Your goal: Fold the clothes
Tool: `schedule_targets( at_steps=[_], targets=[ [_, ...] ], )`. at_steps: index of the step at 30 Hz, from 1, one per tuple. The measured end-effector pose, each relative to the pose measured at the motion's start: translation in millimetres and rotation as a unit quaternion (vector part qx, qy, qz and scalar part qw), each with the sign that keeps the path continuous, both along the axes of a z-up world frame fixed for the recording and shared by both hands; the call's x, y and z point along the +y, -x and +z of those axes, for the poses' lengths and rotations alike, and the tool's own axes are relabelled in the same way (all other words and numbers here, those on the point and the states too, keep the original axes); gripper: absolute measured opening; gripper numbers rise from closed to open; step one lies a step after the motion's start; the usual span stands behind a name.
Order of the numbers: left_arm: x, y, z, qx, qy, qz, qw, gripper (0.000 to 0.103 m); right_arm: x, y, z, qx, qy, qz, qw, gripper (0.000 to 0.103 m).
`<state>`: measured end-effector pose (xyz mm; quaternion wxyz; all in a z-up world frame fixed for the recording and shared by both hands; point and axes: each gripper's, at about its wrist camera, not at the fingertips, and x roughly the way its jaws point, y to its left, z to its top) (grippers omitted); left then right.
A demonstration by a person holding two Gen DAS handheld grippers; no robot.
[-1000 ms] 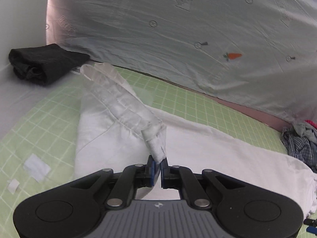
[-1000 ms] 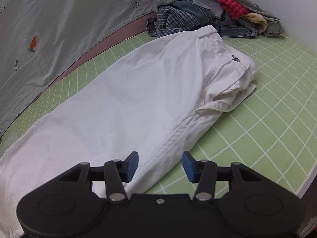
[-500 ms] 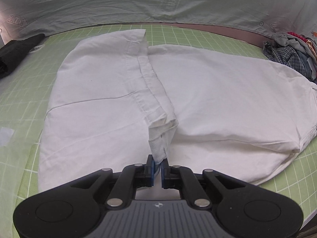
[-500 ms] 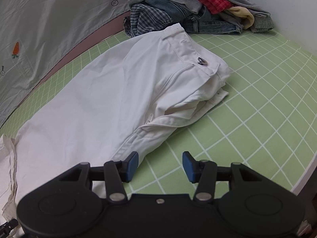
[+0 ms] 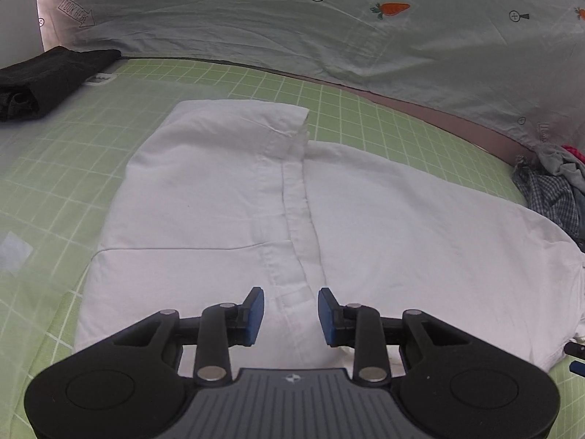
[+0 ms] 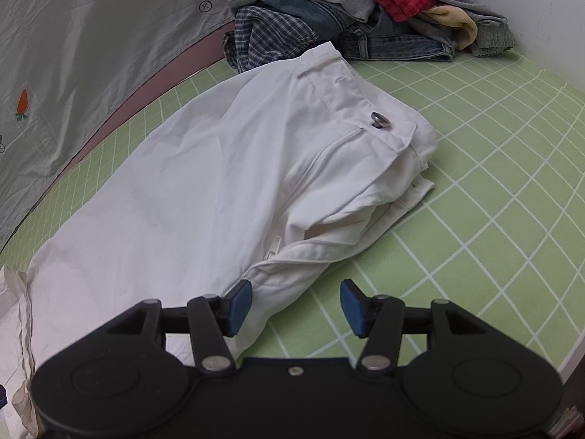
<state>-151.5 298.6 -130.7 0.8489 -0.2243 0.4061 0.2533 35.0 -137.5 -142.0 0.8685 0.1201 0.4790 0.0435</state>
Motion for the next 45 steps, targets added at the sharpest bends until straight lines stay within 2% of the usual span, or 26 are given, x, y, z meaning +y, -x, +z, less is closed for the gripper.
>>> schedule_targets(
  at_steps=[4, 14, 17, 22, 23, 27, 31, 34, 37, 40, 42, 44, 45],
  targets=[
    [14.6, -18.0, -4.1, 0.003, -0.009, 0.0, 1.0, 0.033, 1.6, -3.6, -1.4, -0.003, -0.003, -0.01, 1.0, 0.055],
    [47.6, -72.5, -34.9, 0.059, -0.026, -0.007, 0.9979, 0.034, -1.9, -18.6, -6.6, -0.007, -0.014, -0.063, 0.998, 0.063],
    [54.1, -77.9, -40.6, 0.071, -0.033, -0.005, 0.9969, 0.034, 0.7, -23.8, -9.9, -0.001, -0.011, -0.067, 0.998, 0.064],
    [60.6, -70.3, -41.8, 0.045, -0.018, 0.013, 0.9987, 0.021, 5.3, -27.1, -9.2, 0.006, 0.006, -0.06, 0.998, 0.064],
    [61.4, -68.5, -41.3, 0.039, -0.014, 0.016, 0.999, 0.01, 5.1, -27.5, -9.9, 0.008, 0.005, -0.06, 0.998, 0.064],
    [51.6, -63.6, -27.5, 0.014, -0.009, 0.004, 0.9998, 0.007, 4.5, -27.1, -10.7, 0.011, 0.006, -0.058, 0.998, 0.064],
    [29.6, -61.0, -9.0, 0.0, -0.029, -0.026, 0.9992, 0.007, 2.8, -26.9, -10.4, 0.01, -0.003, -0.061, 0.998, 0.064],
    [21.9, -63.2, -16.7, 0.01, -0.028, -0.036, 0.9989, 0.007, 1.5, -27.0, -11.5, 0.01, -0.01, -0.063, 0.998, 0.064],
    [18.7, -69.9, -41.8, 0.052, -0.038, -0.037, 0.9972, 0.008, 1.7, -27.6, -12.3, 0.012, -0.014, -0.061, 0.998, 0.064],
    [17.3, -73.6, -42.2, 0.055, -0.04, -0.03, 0.9972, 0.013, 2.3, -28.4, -11.2, 0.011, -0.013, -0.056, 0.998, 0.064],
    [17.1, -75.1, -42.5, 0.053, -0.032, -0.026, 0.9978, 0.028, 1.0, -27.8, -7.6, 0.009, -0.014, -0.052, 0.998, 0.064],
    [13.5, -78.6, -42.3, 0.055, -0.033, -0.033, 0.9974, 0.038, -2.7, -24.7, -1.4, -0.001, -0.013, -0.054, 0.998, 0.065],
    [11.7, -80.4, -42.3, 0.056, -0.033, -0.036, 0.9972, 0.042, -5.1, -23.5, 2.0, -0.007, -0.01, -0.059, 0.998, 0.068]
  ],
)
